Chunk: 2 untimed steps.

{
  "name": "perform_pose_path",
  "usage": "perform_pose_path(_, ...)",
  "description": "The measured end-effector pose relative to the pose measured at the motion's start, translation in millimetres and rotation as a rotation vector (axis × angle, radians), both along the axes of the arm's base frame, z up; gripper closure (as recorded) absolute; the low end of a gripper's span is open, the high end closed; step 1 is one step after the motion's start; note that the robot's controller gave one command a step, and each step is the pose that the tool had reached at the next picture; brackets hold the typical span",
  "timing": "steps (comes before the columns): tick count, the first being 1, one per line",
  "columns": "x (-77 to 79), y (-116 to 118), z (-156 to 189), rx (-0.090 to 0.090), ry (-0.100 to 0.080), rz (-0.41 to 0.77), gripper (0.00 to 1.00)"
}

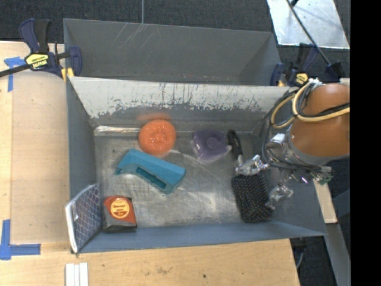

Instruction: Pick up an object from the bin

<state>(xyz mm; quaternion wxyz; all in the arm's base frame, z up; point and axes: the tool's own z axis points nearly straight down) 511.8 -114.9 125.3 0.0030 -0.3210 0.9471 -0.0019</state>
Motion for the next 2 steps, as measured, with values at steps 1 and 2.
perform_pose_path(1, 1.3, 14.9, -31.9, -0.004, 0.010, 0.138, 0.00)
perform_pose_path(2, -4.3, 19.2, -40.5, -0.012, 0.005, 0.430, 1.00)
